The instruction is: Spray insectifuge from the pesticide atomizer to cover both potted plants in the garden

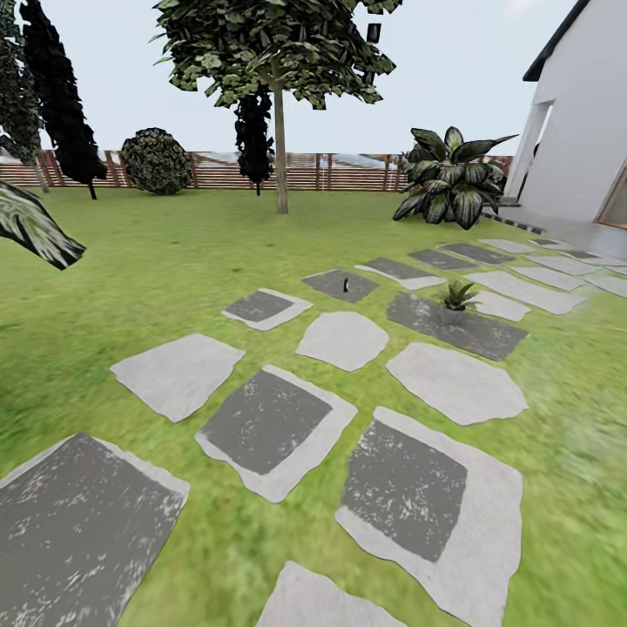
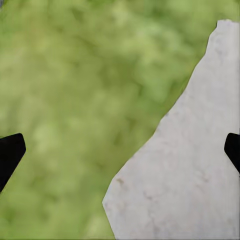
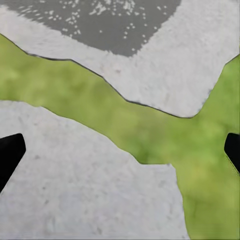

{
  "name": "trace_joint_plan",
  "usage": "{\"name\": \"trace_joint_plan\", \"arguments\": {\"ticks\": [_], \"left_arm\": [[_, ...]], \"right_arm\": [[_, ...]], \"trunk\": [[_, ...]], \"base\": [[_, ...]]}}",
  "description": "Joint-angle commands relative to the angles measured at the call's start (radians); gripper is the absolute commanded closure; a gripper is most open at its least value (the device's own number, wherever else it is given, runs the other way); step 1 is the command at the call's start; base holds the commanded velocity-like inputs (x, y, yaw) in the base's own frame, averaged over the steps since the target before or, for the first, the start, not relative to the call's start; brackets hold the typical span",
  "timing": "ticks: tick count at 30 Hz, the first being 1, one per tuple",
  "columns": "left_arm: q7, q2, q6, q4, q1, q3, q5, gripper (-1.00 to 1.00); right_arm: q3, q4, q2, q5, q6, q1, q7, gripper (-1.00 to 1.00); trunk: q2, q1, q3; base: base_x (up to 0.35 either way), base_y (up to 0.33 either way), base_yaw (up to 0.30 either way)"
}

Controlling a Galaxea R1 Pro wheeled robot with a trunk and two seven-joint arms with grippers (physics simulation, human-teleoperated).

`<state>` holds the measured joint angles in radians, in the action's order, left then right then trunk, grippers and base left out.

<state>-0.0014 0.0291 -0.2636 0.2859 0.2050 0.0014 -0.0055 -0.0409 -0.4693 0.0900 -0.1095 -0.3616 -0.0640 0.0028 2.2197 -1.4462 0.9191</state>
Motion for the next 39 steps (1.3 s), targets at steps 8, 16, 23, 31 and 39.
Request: {"name": "trace_joint_plan", "arguments": {"ticks": [8,16,23,31,39], "left_arm": [[-0.001,0.000,-0.003,-0.001,0.001,0.000,-0.001,-1.00],[-0.001,0.000,-0.003,-0.001,0.001,0.000,-0.001,-1.00],[0.000,-0.001,-0.003,-0.001,0.001,0.000,-0.001,-1.00],[-0.002,-0.001,-0.003,-0.002,0.001,0.000,-0.002,-1.00],[-0.001,-0.001,-0.003,-0.002,0.001,0.000,-0.002,-1.00]], "right_arm": [[0.002,-0.003,0.002,-0.012,-0.005,0.000,0.000,-1.00],[0.002,-0.002,0.002,-0.010,-0.005,0.000,0.000,-1.00],[0.003,-0.002,0.002,-0.010,-0.005,0.000,0.000,-1.00],[0.003,-0.002,0.002,-0.010,-0.005,0.000,0.000,-1.00],[0.003,-0.002,0.002,-0.010,-0.005,0.000,0.000,-1.00]], "trunk": [[0.000,0.000,0.001],[0.000,0.000,0.001],[0.000,0.000,0.001],[0.000,0.000,0.001],[0.000,0.000,0.001]], "base": [[0.339,0.016,0.000],[0.339,0.076,0.000],[0.339,0.081,0.000],[0.339,0.082,0.000],[0.339,0.084,0.000]]}}
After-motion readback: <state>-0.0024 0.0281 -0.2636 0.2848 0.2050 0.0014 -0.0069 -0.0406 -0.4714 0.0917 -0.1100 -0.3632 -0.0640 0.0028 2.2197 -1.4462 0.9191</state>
